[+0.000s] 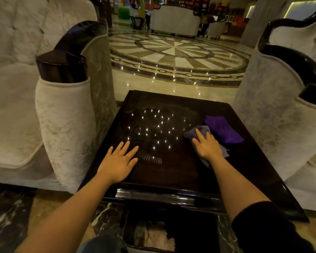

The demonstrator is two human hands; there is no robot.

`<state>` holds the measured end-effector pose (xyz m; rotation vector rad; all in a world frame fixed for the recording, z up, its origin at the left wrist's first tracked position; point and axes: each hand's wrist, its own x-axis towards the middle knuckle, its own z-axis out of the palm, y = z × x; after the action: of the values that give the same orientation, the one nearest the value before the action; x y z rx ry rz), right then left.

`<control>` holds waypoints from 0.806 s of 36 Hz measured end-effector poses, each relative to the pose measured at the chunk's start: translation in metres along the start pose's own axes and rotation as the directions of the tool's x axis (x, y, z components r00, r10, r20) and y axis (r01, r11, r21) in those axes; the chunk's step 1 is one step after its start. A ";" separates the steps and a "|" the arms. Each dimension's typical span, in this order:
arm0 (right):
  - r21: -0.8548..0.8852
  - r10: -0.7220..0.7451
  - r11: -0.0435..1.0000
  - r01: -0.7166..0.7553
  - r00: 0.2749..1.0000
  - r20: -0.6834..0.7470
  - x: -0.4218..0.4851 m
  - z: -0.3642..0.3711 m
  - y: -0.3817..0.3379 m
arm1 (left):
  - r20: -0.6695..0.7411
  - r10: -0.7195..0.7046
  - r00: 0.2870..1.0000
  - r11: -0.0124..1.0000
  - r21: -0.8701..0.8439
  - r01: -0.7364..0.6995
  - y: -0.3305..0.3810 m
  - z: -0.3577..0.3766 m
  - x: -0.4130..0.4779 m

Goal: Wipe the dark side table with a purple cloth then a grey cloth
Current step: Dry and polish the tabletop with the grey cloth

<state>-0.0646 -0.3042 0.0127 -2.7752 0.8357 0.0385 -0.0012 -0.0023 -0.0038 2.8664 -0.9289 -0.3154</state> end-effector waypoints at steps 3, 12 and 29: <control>-0.004 -0.026 1.000 0.026 1.000 0.016 0.010 0.002 -0.011 | -0.001 -0.001 1.000 1.000 -0.001 0.001 0.000 -0.001 -0.001; -0.015 -0.215 0.976 0.217 0.974 0.064 0.024 0.014 -0.060 | 0.003 0.004 1.000 1.000 0.004 -0.004 0.001 0.000 -0.001; 0.033 -0.611 0.788 0.615 0.773 0.172 -0.080 0.028 -0.089 | -0.005 -0.002 1.000 1.000 0.008 0.002 0.005 0.001 -0.005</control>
<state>-0.0817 -0.1825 0.0125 -2.8690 -0.1472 0.1714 -0.0079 -0.0037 -0.0030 2.8740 -0.9286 -0.3060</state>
